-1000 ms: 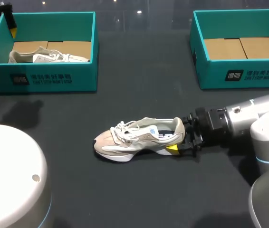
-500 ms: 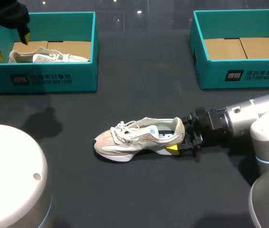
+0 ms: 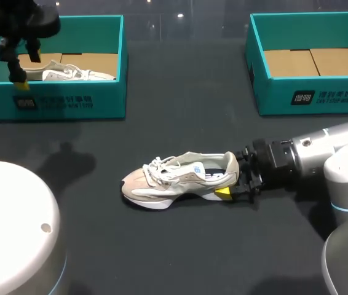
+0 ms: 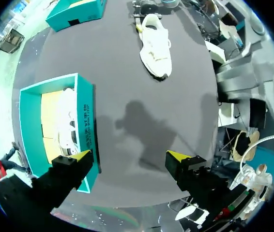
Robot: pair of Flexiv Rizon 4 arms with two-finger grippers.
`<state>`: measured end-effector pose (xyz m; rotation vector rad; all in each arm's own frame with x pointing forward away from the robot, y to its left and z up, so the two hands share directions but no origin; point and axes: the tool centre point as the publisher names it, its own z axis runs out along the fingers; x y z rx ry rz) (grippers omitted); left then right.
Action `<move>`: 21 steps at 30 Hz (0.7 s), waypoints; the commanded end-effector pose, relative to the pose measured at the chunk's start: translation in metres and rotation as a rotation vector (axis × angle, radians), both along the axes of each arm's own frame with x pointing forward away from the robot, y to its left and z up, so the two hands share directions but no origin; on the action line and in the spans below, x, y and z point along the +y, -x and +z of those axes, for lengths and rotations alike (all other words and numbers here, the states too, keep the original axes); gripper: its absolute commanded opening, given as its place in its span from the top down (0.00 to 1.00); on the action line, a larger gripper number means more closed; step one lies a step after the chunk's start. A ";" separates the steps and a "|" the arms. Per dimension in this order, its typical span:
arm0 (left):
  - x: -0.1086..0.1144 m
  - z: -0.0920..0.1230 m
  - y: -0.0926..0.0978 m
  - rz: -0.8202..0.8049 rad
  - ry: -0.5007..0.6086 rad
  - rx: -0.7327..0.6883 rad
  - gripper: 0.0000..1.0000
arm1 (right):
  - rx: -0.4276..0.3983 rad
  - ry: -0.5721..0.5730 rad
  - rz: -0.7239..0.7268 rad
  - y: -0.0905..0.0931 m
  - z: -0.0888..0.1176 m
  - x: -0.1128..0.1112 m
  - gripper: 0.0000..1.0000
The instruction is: Take the shoe out of the shoebox, open the shoe tongue, remove and reinsert the insole, then place the shoe into the shoebox
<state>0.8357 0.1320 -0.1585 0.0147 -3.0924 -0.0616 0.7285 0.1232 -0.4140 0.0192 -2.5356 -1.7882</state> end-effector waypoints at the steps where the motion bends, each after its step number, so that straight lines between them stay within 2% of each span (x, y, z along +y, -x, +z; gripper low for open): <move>1: -0.018 -0.006 0.007 0.731 0.047 0.102 0.00 | 0.001 0.003 0.000 0.001 -0.002 0.003 1.00; 5: -0.045 -0.013 0.028 1.076 0.089 0.056 0.00 | 0.001 0.003 0.000 0.001 -0.002 0.003 1.00; 7: -0.062 -0.016 0.037 1.193 0.092 0.096 0.00 | 0.001 0.003 0.000 0.001 -0.002 0.003 1.00; 8: -0.070 -0.018 0.041 1.277 0.108 0.064 0.00 | 0.001 0.003 0.000 0.001 -0.002 0.003 1.00; 9: -0.078 -0.021 0.044 1.304 0.101 0.011 0.00 | 0.001 0.003 0.000 0.001 -0.002 0.003 1.00; 21: -0.078 -0.021 0.044 1.304 0.101 0.011 0.00 | 0.001 0.003 0.000 0.001 -0.002 0.003 1.00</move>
